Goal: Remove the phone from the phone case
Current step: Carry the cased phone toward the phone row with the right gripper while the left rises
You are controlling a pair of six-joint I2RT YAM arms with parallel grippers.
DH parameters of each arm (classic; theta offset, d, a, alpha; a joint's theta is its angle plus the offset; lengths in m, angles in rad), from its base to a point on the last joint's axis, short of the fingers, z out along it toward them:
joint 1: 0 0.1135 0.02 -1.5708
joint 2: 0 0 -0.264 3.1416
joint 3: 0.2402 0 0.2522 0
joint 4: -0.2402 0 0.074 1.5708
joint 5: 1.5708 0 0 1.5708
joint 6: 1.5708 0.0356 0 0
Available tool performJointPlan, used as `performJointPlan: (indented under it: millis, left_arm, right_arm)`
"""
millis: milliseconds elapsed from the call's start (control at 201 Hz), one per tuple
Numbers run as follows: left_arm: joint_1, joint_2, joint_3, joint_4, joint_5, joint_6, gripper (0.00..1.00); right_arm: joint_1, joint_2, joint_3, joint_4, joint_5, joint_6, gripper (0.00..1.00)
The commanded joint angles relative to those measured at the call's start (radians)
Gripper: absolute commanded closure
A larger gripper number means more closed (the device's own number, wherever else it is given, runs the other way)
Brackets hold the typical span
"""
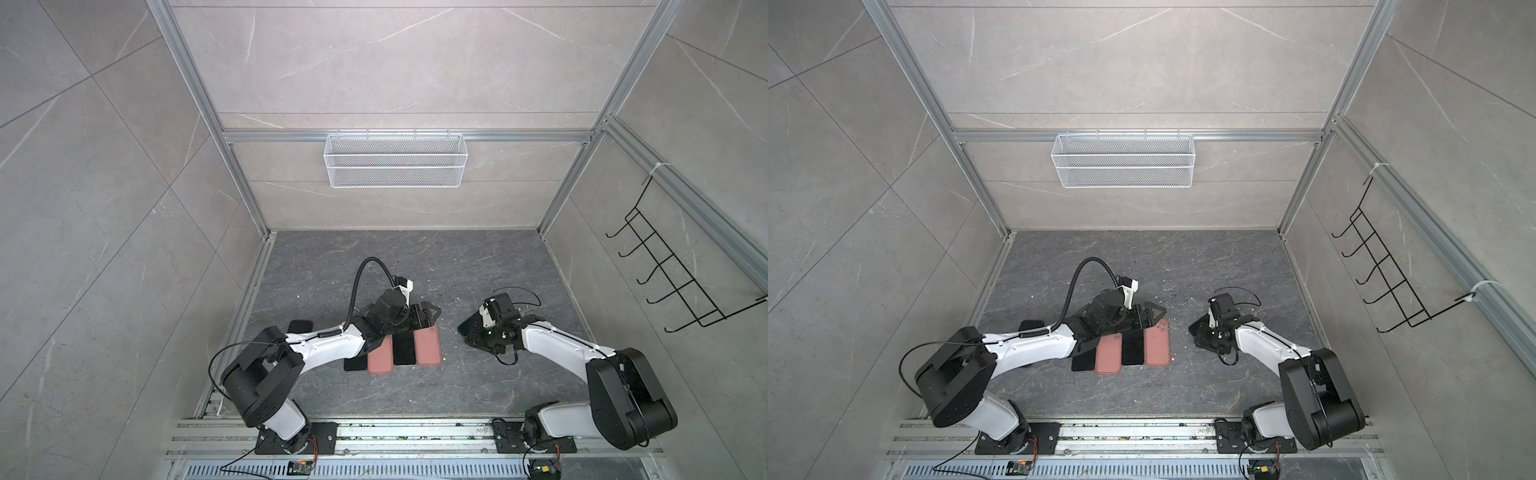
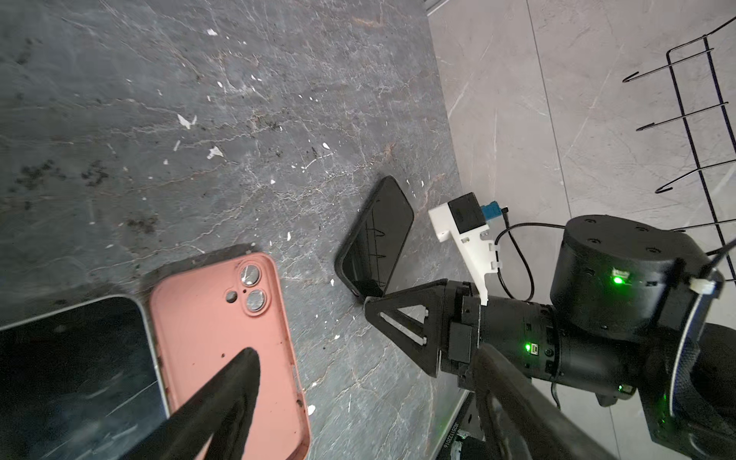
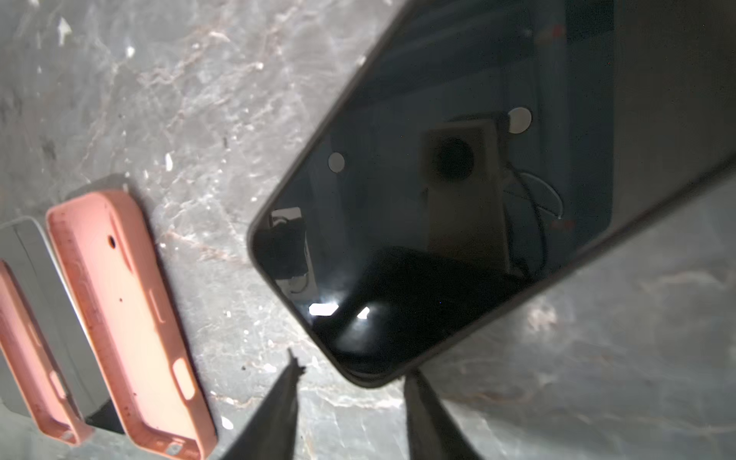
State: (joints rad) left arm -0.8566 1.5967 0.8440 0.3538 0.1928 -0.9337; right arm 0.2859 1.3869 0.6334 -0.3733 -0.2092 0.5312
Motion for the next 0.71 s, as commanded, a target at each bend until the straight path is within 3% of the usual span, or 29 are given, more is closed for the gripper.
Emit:
performJointPlan:
  millis: [0,105,289,598,702]
  left_arm:
    - [0.004,0.024,0.038,0.072,0.049,-0.042,0.16]
    - [0.003,0.018,0.052,0.06,0.048,-0.021,0.16]
    - [0.004,-0.029,0.081,-0.042,-0.004,0.06,0.14]
    - [0.005,-0.101,0.11,-0.217,-0.104,0.2,0.1]
    - [0.014,-0.115,0.111,-0.236,-0.113,0.222,0.09]
  right_arm:
    - [0.004,-0.041,-0.001,-0.039,0.043,0.031,0.32]
    - [0.003,-0.09,0.007,-0.087,0.101,0.124,0.13]
    - [0.003,-0.022,0.1,-0.159,0.172,0.239,0.01]
    - [0.003,0.227,0.306,-0.224,0.227,0.268,0.01]
    - [0.004,0.24,0.31,-0.235,0.256,0.273,0.0]
